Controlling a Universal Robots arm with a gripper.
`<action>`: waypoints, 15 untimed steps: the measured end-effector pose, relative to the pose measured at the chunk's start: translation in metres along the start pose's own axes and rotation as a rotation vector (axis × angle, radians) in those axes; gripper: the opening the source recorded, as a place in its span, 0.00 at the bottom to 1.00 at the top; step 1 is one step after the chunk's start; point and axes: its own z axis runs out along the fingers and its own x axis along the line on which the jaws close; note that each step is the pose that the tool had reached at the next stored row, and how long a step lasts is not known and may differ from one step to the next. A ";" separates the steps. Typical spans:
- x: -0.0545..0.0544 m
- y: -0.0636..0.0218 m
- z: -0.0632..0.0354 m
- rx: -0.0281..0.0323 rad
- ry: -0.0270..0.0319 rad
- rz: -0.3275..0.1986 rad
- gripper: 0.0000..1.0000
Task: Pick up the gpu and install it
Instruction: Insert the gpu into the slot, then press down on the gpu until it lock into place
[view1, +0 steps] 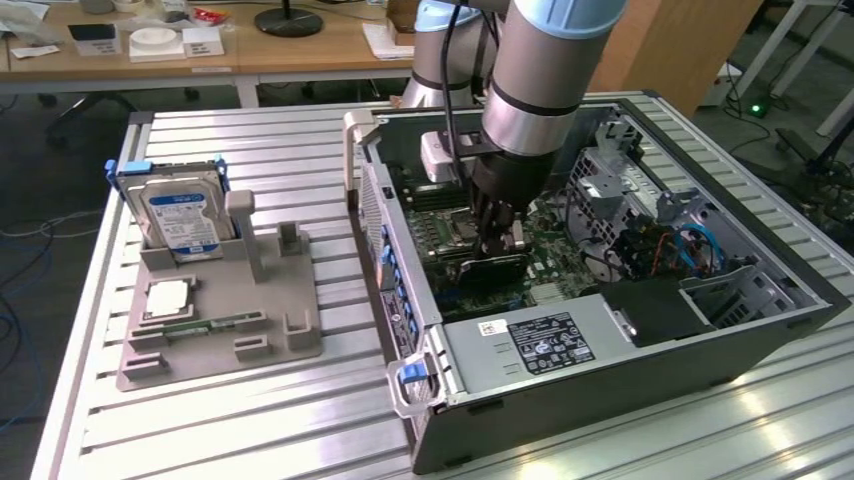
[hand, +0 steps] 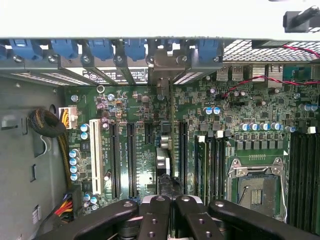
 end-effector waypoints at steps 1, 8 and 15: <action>0.000 0.0000 0.0000 0.0000 0.0000 0.000 0.10; 0.000 0.0000 0.0000 0.0000 0.0000 0.000 0.10; 0.000 0.0063 -0.0002 0.0026 0.0000 0.000 0.10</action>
